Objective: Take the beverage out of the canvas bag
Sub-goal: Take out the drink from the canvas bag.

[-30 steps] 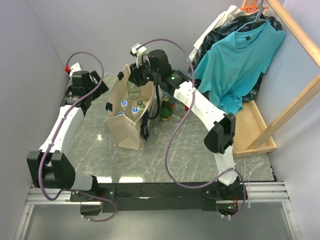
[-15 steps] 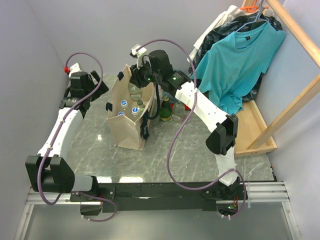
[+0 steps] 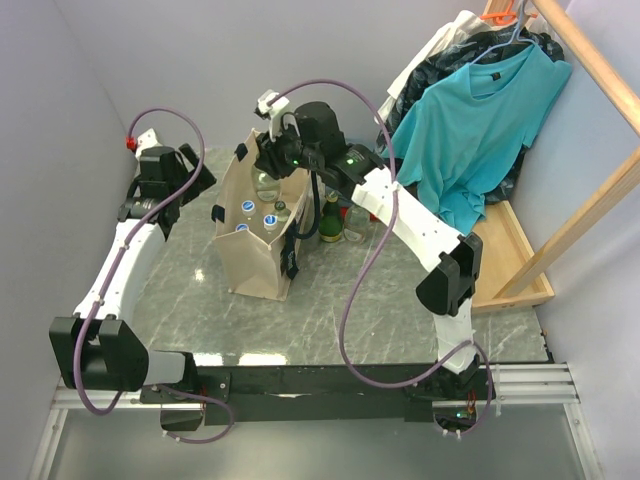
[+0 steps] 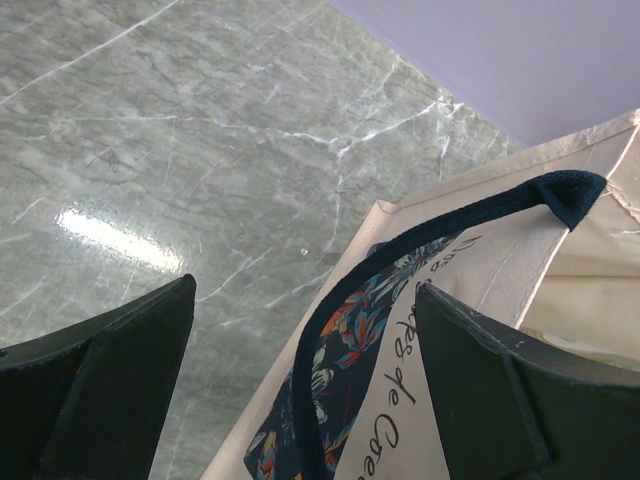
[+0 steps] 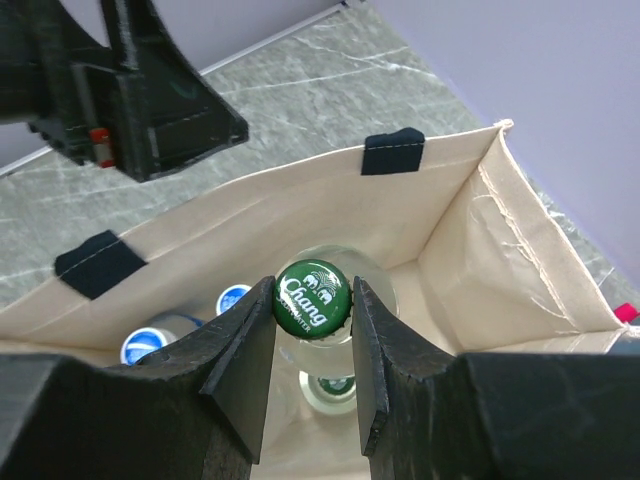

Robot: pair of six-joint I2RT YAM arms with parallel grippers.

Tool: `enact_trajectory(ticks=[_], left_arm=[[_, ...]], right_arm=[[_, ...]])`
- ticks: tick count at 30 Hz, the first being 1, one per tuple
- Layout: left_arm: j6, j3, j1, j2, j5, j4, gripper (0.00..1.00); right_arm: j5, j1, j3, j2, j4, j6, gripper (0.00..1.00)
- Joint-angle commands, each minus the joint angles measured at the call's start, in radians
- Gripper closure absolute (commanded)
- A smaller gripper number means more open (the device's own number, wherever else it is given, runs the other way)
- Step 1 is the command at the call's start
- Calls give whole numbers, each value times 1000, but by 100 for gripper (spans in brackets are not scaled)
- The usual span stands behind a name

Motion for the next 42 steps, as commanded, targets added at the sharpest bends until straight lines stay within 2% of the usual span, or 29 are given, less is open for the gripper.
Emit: enact_trajectory(ticks=[1, 26, 42], left_arm=[[-6, -10, 4, -30, -1, 35, 4], [-13, -30, 4, -47, 26, 54, 4], [-20, -44, 4, -63, 40, 65, 4]], right_arm=[[19, 19, 11, -145, 158, -26, 100], [71, 51, -20, -233, 175, -68, 100], [128, 80, -111, -352, 210, -92, 100]])
